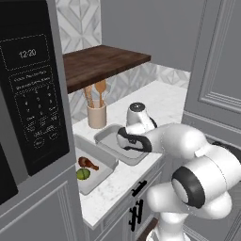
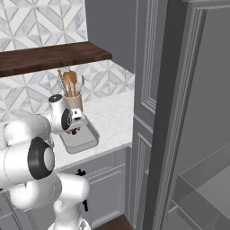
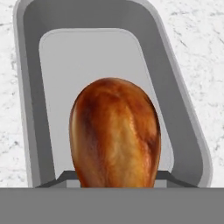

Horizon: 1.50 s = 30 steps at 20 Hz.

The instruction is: Place one lime and one chicken drumstick in each tupperware on the nearby counter, to pack two identical lunches.

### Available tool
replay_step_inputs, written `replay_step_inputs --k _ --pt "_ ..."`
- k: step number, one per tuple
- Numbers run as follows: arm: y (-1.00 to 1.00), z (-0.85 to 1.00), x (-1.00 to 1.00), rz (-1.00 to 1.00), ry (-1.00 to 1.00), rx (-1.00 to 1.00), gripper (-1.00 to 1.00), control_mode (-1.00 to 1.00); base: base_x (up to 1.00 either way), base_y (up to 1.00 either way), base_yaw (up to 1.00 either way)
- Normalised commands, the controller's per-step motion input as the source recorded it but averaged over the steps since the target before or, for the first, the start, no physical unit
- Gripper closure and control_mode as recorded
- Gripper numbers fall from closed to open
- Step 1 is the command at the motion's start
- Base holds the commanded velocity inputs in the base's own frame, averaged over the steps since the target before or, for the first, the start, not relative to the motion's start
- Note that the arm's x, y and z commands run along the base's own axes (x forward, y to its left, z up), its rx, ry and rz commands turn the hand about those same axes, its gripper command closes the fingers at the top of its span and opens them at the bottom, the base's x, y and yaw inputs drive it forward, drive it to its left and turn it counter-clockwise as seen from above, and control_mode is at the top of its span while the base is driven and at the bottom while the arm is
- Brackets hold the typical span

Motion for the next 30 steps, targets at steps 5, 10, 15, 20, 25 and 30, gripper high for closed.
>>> replay_step_inputs --k 5,10,15,20,25,30 --pt "0.0 -0.3 0.27 0.0 0.01 0.0 1.0 -1.0 0.0 0.0 0.0" --pt "0.0 -0.36 0.28 0.0 0.02 0.0 1.0 -1.0 0.0 0.0 0.0" --pt "0.0 -0.25 0.39 0.0 0.02 0.0 1.0 -1.0 0.0 0.0 0.0" --pt "0.04 -0.19 0.43 0.0 0.0 0.0 -1.0 -1.0 0.0 0.0 0.0" --pt "0.12 -0.11 0.26 0.0 0.0 -0.01 -1.0 -1.0 0.0 0.0 0.0" --pt "-0.01 0.46 -0.37 0.0 -0.05 0.0 -1.0 -1.0 0.0 0.0 0.0"
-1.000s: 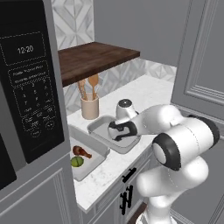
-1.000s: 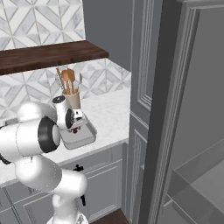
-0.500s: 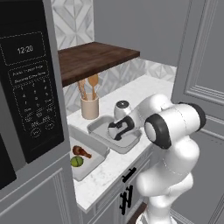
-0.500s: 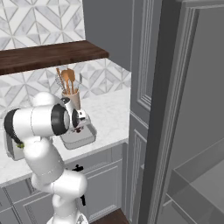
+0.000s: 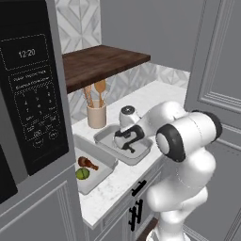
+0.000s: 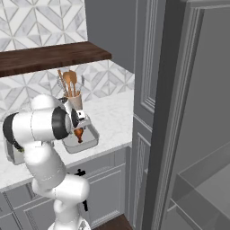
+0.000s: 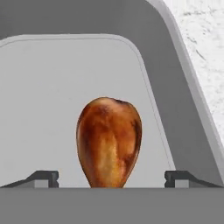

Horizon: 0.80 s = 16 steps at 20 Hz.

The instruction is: Place one lime and one chicken drumstick in each tupperware on the nearby counter, to pack two identical lunches.

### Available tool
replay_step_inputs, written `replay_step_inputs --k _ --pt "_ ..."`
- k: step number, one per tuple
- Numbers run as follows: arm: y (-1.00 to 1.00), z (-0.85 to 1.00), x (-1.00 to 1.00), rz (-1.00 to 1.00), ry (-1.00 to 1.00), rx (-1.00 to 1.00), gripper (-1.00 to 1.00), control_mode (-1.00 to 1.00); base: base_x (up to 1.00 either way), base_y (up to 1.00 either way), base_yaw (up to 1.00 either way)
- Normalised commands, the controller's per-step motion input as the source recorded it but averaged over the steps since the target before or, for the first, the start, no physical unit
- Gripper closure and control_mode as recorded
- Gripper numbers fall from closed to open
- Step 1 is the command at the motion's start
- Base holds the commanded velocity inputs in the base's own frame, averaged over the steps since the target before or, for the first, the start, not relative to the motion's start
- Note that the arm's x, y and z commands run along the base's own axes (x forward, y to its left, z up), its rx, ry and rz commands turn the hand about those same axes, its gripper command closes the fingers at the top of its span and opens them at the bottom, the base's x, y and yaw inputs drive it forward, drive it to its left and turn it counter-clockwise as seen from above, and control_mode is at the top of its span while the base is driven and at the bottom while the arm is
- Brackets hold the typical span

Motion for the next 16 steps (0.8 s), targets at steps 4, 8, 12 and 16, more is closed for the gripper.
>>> replay_step_inputs --k 4,8,12,16 --pt "-0.17 0.63 -0.96 -0.02 -0.19 0.05 -1.0 -1.0 0.0 0.0 0.0" --pt "-0.44 0.68 -0.89 -0.08 -0.19 0.26 -1.0 -1.0 0.0 0.0 0.0" --pt "-0.29 0.88 -0.86 -0.03 -0.27 0.27 -1.0 -1.0 0.0 0.0 0.0" --pt "0.0 1.0 -0.81 0.0 -0.14 0.06 -1.0 -1.0 0.0 0.0 0.0"
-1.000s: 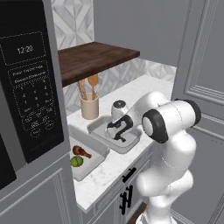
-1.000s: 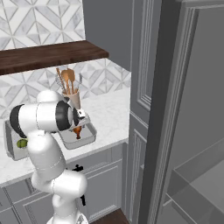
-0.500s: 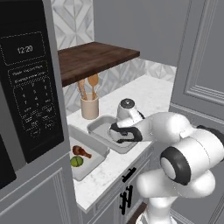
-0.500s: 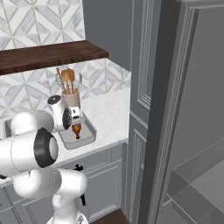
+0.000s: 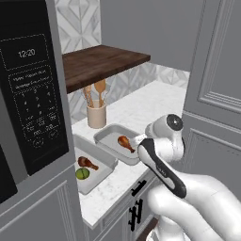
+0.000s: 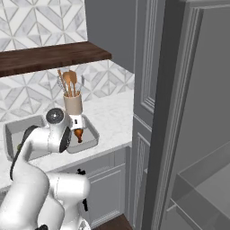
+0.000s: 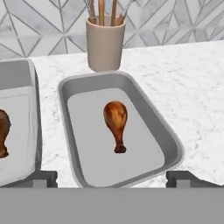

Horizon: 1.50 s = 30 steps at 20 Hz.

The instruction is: Place one lime and one chicken drumstick in each tupperware on the nearby counter, to pack two identical lunches.

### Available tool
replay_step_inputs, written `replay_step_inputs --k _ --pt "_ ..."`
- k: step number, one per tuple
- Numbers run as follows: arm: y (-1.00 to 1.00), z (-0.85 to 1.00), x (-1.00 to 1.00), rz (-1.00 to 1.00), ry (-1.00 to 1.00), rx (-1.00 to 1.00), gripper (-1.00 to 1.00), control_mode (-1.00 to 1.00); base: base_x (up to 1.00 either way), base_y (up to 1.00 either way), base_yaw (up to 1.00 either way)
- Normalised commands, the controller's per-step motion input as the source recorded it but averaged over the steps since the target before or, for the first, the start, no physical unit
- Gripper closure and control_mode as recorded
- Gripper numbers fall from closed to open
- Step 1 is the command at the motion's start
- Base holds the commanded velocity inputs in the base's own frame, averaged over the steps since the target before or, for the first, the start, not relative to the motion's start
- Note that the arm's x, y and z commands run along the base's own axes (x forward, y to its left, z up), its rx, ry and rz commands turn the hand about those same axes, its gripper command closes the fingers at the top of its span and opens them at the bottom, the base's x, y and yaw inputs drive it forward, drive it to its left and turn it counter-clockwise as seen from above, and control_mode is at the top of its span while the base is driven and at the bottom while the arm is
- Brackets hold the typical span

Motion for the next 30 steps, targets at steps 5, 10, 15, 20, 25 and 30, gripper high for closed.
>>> replay_step_inputs --k 5,10,15,20,25,30 --pt "0.0 1.0 -0.9 -0.03 0.0 0.0 -1.0 -1.0 0.0 0.0 0.0" --pt "-0.12 1.0 -0.83 -0.11 0.01 0.0 -1.0 -1.0 0.0 0.0 0.0" --pt "-0.43 0.31 -0.79 -0.13 0.0 0.0 -1.0 -1.0 0.0 0.0 0.0" --pt "-0.34 -0.04 -0.7 -0.08 0.0 0.0 -1.0 1.0 -0.2 -0.05 -0.03" --pt "0.0 0.0 0.0 0.0 0.0 0.0 -1.0 1.0 -1.0 0.0 -0.19" --pt "0.0 0.0 0.0 0.0 0.0 0.0 -1.0 1.0 -1.0 0.39 -0.3"
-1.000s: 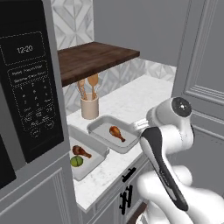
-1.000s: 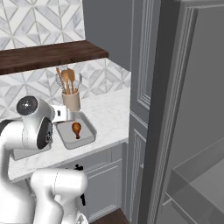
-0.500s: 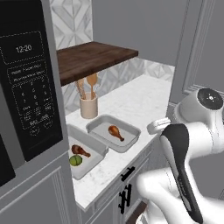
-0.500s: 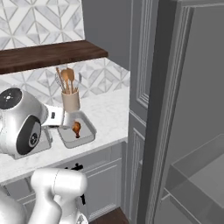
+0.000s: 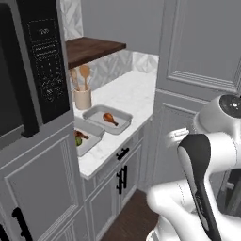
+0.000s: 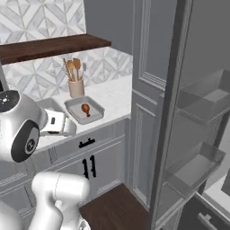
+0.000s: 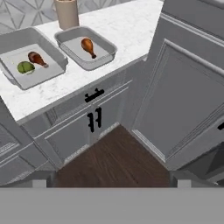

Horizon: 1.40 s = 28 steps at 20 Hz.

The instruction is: Place one lime and one chicken drumstick in each tupperware on the nearby counter, to pack two identical lunches.

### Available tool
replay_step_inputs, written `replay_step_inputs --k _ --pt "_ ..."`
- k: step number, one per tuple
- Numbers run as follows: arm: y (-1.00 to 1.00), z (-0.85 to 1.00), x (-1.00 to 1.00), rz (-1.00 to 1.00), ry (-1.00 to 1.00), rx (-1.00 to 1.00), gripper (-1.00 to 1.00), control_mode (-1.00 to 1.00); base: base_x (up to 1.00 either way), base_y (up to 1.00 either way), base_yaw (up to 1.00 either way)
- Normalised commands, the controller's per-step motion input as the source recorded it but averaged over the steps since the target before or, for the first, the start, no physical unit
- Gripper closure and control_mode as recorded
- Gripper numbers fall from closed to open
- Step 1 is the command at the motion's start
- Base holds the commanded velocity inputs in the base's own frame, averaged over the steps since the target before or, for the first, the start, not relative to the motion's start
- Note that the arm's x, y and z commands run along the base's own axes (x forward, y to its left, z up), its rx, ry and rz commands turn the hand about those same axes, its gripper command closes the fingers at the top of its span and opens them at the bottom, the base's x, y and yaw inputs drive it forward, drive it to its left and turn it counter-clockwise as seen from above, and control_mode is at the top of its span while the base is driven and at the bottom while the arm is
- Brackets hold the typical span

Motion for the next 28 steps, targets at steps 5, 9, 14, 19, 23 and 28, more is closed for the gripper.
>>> replay_step_inputs --k 5,9,14,19,23,28 --pt "0.0 0.0 0.0 0.0 0.0 0.0 -1.0 1.0 -1.0 0.28 -0.41" --pt "0.0 0.0 0.0 0.0 0.0 0.0 -1.0 1.0 -0.97 -0.36 -0.44" --pt "0.0 0.0 0.0 0.0 0.0 0.0 -1.0 1.0 -0.51 -0.66 -0.48" --pt "0.0 0.0 0.0 0.0 0.0 0.0 -1.0 1.0 -0.28 -0.66 -0.5" --pt "0.0 0.0 0.0 0.0 0.0 0.0 -1.0 1.0 -0.26 -0.65 -0.49" --pt "0.0 0.0 0.0 0.0 0.0 0.0 -1.0 1.0 0.01 -0.07 -0.27"
